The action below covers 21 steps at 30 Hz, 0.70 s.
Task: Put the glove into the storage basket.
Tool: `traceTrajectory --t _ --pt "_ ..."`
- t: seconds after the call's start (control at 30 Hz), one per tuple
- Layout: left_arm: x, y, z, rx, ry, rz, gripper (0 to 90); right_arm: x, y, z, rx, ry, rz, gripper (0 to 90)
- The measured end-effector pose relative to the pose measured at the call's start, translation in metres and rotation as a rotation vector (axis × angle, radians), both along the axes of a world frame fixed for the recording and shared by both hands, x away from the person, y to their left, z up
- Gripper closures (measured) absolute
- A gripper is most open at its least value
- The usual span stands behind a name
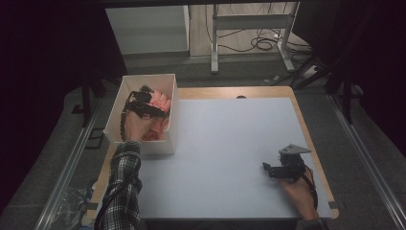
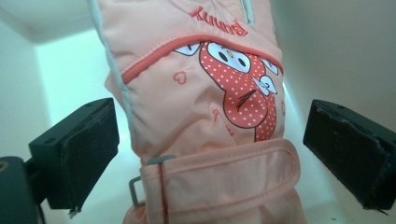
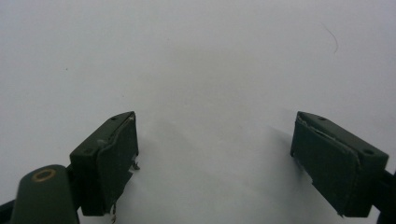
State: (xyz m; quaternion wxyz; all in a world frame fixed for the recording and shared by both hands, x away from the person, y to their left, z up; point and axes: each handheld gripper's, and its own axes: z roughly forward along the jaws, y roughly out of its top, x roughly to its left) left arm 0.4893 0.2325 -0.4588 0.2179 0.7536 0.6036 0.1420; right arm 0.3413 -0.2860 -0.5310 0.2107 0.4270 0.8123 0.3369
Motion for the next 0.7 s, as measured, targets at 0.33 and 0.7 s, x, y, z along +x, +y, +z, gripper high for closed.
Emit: traceTrajectory --t 0.33,0.7 --pt "-0.008 0.004 0.01 -0.035 -0.049 -0.007 2.8 0.0 0.0 0.0 0.0 0.0 0.0 15.2" --pt "-0.018 0.005 0.018 -0.054 -0.09 -0.017 2.4 0.0 0.0 0.0 0.0 0.0 0.0 15.2"
